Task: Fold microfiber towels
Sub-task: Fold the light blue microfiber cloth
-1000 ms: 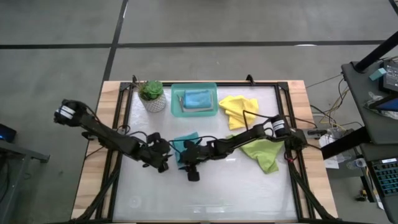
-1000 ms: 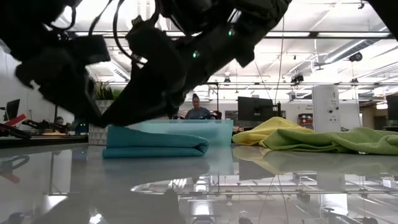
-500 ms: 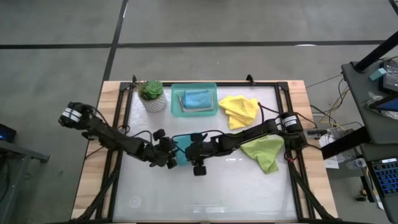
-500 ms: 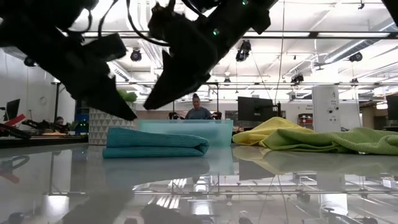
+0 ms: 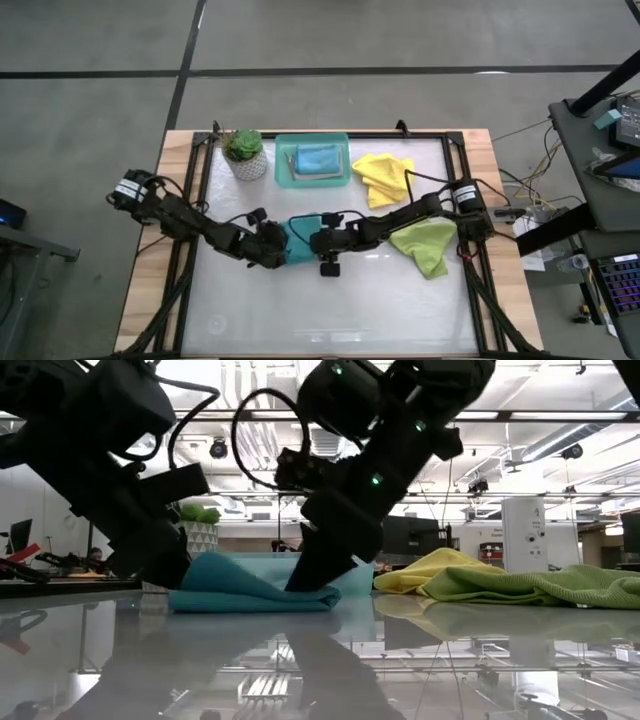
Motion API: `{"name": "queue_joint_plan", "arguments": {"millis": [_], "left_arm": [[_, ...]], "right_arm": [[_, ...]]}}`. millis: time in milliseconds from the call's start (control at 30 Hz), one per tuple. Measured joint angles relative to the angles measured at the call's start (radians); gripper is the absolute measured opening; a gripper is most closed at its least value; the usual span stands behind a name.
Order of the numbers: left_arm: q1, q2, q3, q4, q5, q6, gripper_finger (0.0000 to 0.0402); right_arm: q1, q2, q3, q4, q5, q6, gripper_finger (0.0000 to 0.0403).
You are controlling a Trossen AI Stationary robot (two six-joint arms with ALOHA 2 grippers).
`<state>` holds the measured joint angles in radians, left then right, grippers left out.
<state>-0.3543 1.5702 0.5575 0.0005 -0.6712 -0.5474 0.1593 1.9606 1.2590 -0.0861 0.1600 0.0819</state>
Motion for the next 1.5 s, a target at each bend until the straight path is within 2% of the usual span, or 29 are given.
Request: {"name": "queue_joint_plan", "arguments": {"millis": [300, 533, 800, 967, 1100, 1300, 1500], "left_arm": [[0.001, -0.036, 0.005, -0.05, 0.017, 0.003, 0.0134], [0.0, -0.138, 0.007, -0.068, 0.033, 0.066, 0.0134], [-0.016, -0.209, 0.006, -0.03, 0.288, 0.114, 0.0134], [-0.036, -0.157, 0.002, 0.105, 0.322, 0.138, 0.0134], [-0.038, -0.092, 0.003, 0.179, 0.328, 0.144, 0.0134], [-0.041, -0.017, 0.004, 0.165, 0.394, 0.114, 0.0134], [-0.04, 0.002, 0.006, 0.158, 0.425, 0.109, 0.0134]], "right_arm": [[0.002, -0.001, 0.005, -0.011, 0.0, 0.01, 0.0134], [0.002, -0.019, 0.051, -0.027, -0.002, -0.023, 0.0134], [0.0, -0.094, 0.057, -0.064, 0.014, -0.055, 0.0133], [-0.011, -0.091, 0.05, -0.05, 0.114, -0.084, 0.0132], [-0.039, -0.065, 0.046, 0.014, 0.129, -0.083, 0.0132], [-0.091, 0.03, 0.045, 0.126, 0.13, -0.06, 0.0132], [-0.136, 0.068, 0.044, 0.115, 0.155, -0.014, 0.0132]]}}
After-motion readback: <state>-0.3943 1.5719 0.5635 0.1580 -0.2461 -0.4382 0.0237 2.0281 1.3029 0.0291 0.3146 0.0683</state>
